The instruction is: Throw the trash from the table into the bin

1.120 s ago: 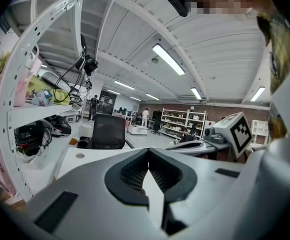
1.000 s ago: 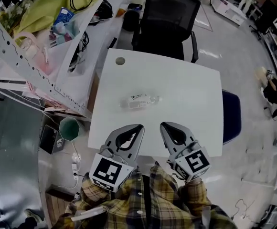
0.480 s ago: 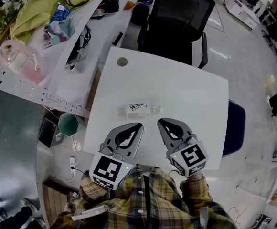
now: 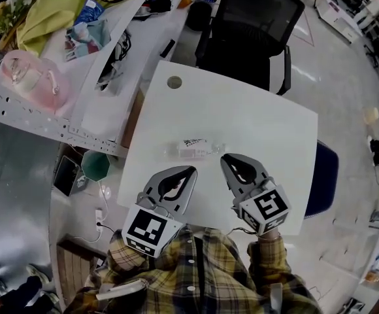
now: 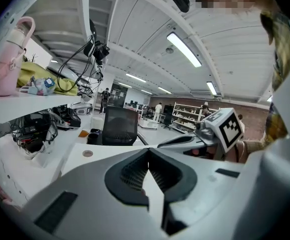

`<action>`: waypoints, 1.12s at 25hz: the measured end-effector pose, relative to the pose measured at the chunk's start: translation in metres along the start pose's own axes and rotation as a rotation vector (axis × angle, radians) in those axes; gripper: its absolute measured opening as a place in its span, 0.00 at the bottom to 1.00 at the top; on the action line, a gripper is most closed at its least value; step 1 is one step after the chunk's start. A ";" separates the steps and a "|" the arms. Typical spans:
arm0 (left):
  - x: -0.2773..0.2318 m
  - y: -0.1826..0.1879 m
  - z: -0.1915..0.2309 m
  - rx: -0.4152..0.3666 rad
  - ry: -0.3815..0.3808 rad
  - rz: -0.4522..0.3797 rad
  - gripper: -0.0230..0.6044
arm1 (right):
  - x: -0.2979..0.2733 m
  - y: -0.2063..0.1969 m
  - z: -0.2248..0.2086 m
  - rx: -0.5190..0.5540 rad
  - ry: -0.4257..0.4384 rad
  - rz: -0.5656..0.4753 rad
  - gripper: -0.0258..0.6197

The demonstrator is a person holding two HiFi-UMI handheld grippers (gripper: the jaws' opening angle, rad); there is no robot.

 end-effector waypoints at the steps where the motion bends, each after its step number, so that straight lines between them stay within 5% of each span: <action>1: 0.000 -0.001 0.001 0.003 0.001 0.001 0.05 | -0.002 0.000 -0.002 -0.003 0.007 0.008 0.04; 8: 0.006 -0.005 0.009 0.023 0.020 -0.002 0.05 | -0.020 -0.004 -0.009 0.011 0.073 0.054 0.05; 10: 0.007 -0.005 0.009 0.029 0.026 -0.007 0.05 | -0.026 -0.006 -0.010 0.019 0.109 0.078 0.16; 17: 0.013 -0.013 0.014 0.048 0.043 0.007 0.05 | -0.056 -0.020 -0.010 0.216 0.224 0.234 0.28; 28: 0.019 -0.027 0.030 0.093 0.085 0.042 0.05 | -0.104 -0.033 -0.003 0.459 0.344 0.306 0.43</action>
Point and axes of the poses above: the fingertips, and each gripper's own axes: x backward along the fingers, z to its left, y out of its top, the point moved 9 cm from there along x, backward along the fingers, and after that the axes turned 3 degrees about x, right-handed, at the moved point
